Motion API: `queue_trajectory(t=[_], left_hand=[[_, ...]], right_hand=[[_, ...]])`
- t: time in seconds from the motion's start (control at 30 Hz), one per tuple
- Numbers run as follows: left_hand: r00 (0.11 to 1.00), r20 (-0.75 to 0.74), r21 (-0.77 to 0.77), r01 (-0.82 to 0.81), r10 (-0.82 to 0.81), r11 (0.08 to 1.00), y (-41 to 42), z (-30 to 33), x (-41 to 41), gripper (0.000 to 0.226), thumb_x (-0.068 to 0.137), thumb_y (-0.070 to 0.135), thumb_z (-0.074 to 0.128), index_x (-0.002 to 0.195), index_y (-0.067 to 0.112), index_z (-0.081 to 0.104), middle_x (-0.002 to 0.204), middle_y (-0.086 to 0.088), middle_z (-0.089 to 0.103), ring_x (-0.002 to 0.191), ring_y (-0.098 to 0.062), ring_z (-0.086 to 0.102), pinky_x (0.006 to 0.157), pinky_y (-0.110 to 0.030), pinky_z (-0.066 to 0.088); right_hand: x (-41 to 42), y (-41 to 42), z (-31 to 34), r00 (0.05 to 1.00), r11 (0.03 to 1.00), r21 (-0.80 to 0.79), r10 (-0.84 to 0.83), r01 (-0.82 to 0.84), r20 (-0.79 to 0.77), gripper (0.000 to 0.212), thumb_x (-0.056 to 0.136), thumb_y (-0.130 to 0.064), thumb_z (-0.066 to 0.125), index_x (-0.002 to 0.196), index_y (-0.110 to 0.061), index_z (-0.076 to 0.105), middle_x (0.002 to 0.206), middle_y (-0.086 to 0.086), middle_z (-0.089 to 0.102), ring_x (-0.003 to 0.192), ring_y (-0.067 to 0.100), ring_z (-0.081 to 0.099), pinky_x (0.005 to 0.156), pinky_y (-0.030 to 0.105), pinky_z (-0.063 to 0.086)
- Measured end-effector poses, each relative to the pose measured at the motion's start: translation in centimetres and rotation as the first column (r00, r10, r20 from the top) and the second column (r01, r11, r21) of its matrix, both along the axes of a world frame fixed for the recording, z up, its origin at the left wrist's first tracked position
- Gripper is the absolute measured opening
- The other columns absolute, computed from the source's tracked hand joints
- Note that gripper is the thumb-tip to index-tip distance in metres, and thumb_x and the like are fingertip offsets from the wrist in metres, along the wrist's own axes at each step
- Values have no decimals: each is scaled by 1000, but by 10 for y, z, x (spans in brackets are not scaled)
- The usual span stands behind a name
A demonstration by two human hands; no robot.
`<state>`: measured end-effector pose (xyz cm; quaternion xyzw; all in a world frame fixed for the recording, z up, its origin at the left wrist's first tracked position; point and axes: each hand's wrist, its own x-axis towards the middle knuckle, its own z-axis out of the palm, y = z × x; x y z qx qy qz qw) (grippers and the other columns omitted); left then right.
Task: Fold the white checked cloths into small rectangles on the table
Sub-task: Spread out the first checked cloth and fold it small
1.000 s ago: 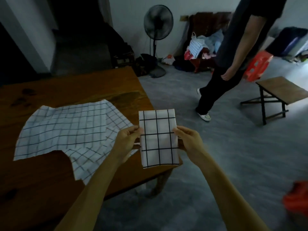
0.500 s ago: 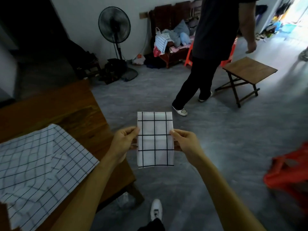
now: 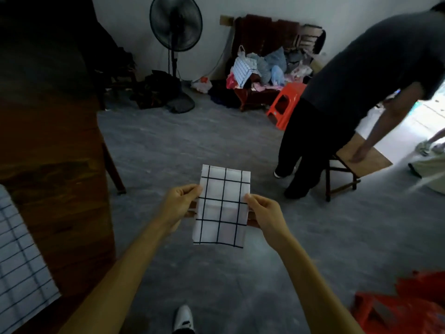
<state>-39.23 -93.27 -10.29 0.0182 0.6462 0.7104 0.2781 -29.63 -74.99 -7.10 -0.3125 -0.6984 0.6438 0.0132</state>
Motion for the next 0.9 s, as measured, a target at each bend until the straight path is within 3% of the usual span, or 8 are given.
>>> queue_trajectory(t=[0.2, 0.33, 0.53, 0.6, 0.67, 0.73, 0.83, 0.9], left_hand=[[997, 21, -9, -74, 74, 997, 21, 3, -86, 18, 93, 25, 56, 88, 17, 71, 76, 0, 70, 62, -15, 65, 54, -28, 52], [979, 51, -62, -194, 197, 979, 39, -9, -146, 18, 91, 28, 59, 91, 15, 71, 80, -4, 71, 67, -18, 67, 56, -29, 54], [933, 47, -166, -346, 358, 923, 81, -21, -256, 20, 89, 35, 62, 92, 18, 71, 87, -1, 74, 78, -19, 70, 69, -35, 58], [915, 62, -182, -382, 398, 906, 96, -16, -295, 19, 90, 34, 61, 93, 18, 71, 88, -2, 74, 79, -20, 71, 70, -36, 58], [892, 65, -205, -426, 447, 881, 107, -9, -331, 20, 91, 32, 61, 94, 15, 71, 87, -4, 74, 76, -19, 70, 65, -34, 57], [876, 51, -202, -462, 480, 864, 114, 2, -368, 19, 91, 28, 60, 93, 12, 70, 84, -4, 73, 69, -17, 69, 55, -28, 54], [844, 33, -212, -518, 536, 829, 118, 16, -419, 14, 93, 24, 58, 92, 15, 70, 88, -5, 73, 75, -19, 70, 61, -31, 56], [825, 22, -207, -549, 564, 810, 117, 19, -451, 14, 93, 22, 57, 91, 16, 70, 88, -5, 73, 76, -18, 70, 62, -31, 56]], right_hand=[[-101, 32, 2, 995, 995, -38, 92, -93, -23, 22, 96, -24, 56, 100, -9, 71, 90, 9, 75, 74, 21, 72, 58, 28, 54], [-179, 51, -13, 989, 988, -39, 148, -148, 6, 25, 93, -35, 60, 88, -14, 74, 90, 16, 73, 78, 27, 71, 71, 41, 60], [-324, 88, -47, 972, 972, -43, 233, -231, 32, 68, 78, -63, 59, 91, 3, 63, 85, 30, 66, 69, 29, 59, 81, 60, 51], [-373, 102, -51, 963, 961, -78, 267, -265, 17, 81, 72, -67, 59, 100, 9, 56, 96, 36, 63, 89, 53, 60, 81, 66, 46], [-419, 114, -47, 949, 944, -102, 316, -314, 10, 87, 69, -68, 60, 107, 10, 51, 109, 38, 51, 75, 21, 54, 82, 69, 43], [-464, 122, -40, 934, 927, -124, 357, -355, -2, 76, 73, -64, 62, 102, 7, 57, 108, 35, 54, 74, 21, 53, 83, 67, 45], [-525, 127, -27, 907, 899, -129, 420, -418, -12, 33, 88, -43, 62, 85, -12, 74, 98, 24, 68, 75, 24, 60, 83, 55, 52], [-564, 126, -25, 887, 877, -139, 461, -459, -20, 28, 91, -38, 61, 81, -16, 75, 93, 20, 70, 74, 23, 62, 81, 52, 54]])
